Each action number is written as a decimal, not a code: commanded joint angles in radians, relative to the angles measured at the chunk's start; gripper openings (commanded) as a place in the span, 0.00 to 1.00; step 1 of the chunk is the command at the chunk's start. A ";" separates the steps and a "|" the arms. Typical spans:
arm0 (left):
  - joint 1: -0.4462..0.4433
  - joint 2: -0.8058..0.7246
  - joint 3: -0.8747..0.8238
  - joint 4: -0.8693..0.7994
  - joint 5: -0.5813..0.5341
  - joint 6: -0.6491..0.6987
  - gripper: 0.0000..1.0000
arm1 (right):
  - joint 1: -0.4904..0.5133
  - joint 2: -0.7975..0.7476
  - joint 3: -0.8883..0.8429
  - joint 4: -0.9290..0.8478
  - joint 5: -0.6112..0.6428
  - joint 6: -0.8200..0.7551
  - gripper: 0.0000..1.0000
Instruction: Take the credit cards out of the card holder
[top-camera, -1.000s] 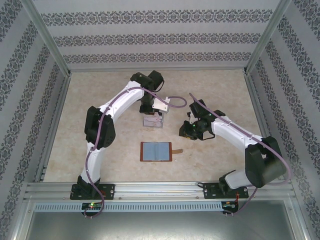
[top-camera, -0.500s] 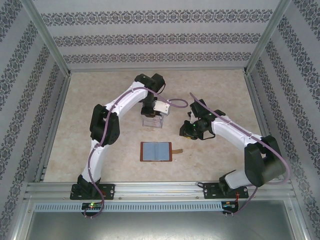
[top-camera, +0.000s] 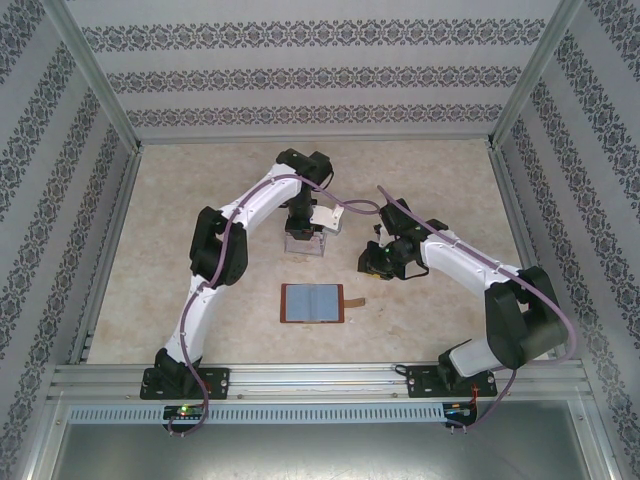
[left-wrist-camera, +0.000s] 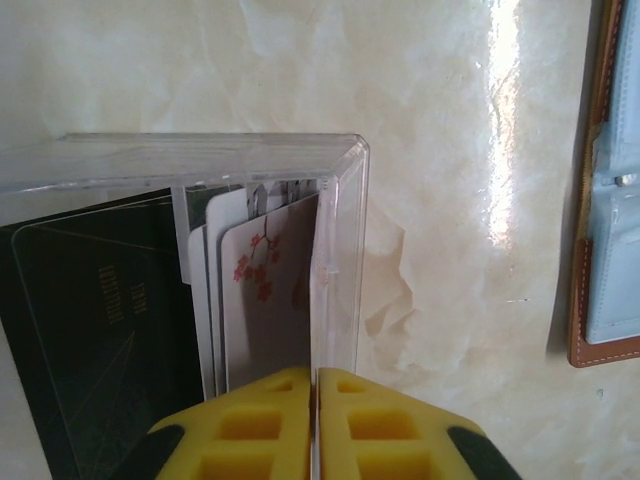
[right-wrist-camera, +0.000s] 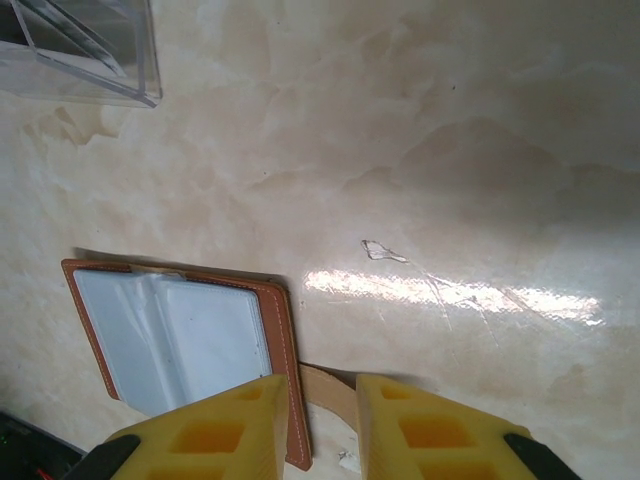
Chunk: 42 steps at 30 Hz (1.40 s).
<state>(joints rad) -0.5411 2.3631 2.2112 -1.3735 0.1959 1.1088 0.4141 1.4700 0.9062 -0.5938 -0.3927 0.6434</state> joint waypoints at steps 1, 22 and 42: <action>0.009 0.022 0.031 -0.058 -0.028 -0.005 0.14 | -0.009 0.013 0.023 0.001 -0.012 -0.013 0.26; 0.026 -0.324 -0.446 0.483 -0.141 -0.257 0.64 | -0.114 0.090 0.103 -0.014 0.230 -0.177 0.56; 0.246 -0.848 -1.426 1.384 -0.378 -0.910 1.00 | -0.314 0.213 0.163 0.153 0.503 -0.412 0.96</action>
<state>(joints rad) -0.3439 1.5814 0.8577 -0.1692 -0.1226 0.3328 0.1310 1.7145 1.0431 -0.4839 0.0444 0.2794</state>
